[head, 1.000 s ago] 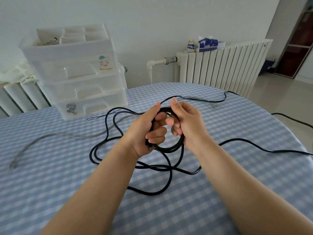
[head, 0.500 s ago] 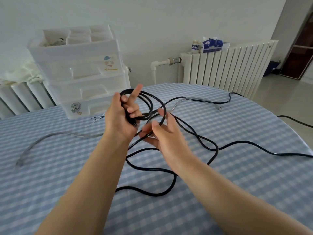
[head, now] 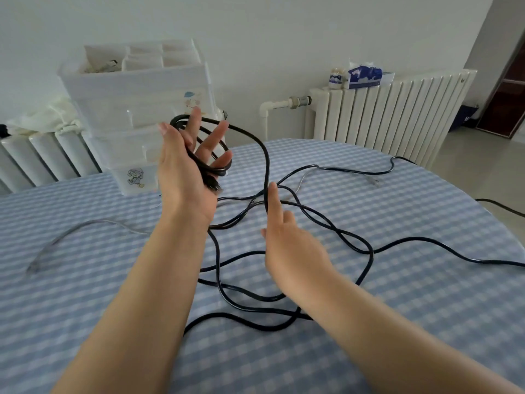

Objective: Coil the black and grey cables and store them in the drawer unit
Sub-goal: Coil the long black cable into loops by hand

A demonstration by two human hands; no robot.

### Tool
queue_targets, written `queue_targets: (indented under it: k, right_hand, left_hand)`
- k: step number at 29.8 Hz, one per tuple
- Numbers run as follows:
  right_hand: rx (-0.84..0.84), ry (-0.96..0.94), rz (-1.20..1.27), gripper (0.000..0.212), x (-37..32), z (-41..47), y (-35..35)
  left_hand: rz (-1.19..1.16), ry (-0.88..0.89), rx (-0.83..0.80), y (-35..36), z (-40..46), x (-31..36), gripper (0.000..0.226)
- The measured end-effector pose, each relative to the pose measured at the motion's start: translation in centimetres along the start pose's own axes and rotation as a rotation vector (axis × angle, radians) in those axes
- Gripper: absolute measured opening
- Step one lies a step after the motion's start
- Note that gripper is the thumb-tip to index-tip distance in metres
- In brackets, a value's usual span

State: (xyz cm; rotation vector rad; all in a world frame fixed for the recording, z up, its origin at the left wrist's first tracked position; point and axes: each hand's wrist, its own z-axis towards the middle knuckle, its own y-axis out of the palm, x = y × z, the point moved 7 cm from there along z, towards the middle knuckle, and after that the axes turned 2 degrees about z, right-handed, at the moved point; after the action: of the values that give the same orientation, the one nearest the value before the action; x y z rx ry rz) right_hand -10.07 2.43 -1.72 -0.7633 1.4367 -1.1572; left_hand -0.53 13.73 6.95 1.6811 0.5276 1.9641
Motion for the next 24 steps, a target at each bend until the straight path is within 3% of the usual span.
queue_targets:
  k: [3,6,10,13,15,19,24]
  right_hand:
    - [0.138,-0.063,-0.111,0.108,-0.7,-0.6,-1.6]
    - [0.171,-0.079,-0.127,0.097,-0.6,-0.6,-2.9]
    - [0.046,-0.229,-0.169,0.051,-1.0,0.0,-1.9]
    - [0.177,-0.388,0.011,0.030,-0.8,-0.3,-4.1]
    - [0.253,-0.462,0.178,0.021,-0.7,-0.7,-5.9]
    - [0.350,-0.327,0.647,0.024,3.0,0.5,-8.2]
    - [0.408,-0.200,0.645,0.027,4.5,1.1,-8.4]
  left_hand:
    - [0.056,0.013,0.006,0.1,0.0,-0.6,0.052]
    - [0.071,-0.025,0.011,-0.2,0.5,-1.5,0.065]
    - [0.169,-0.087,-0.128,1.0,-0.2,-2.6,0.054]
    - [0.377,-0.036,-0.308,2.6,-1.3,-3.5,0.032]
    - [0.480,-0.014,-0.396,2.8,-1.9,-3.9,0.030]
    - [0.537,-0.357,-0.652,3.9,-4.8,-8.2,0.055]
    - [0.412,-0.563,-0.705,4.1,-5.6,-9.5,0.069]
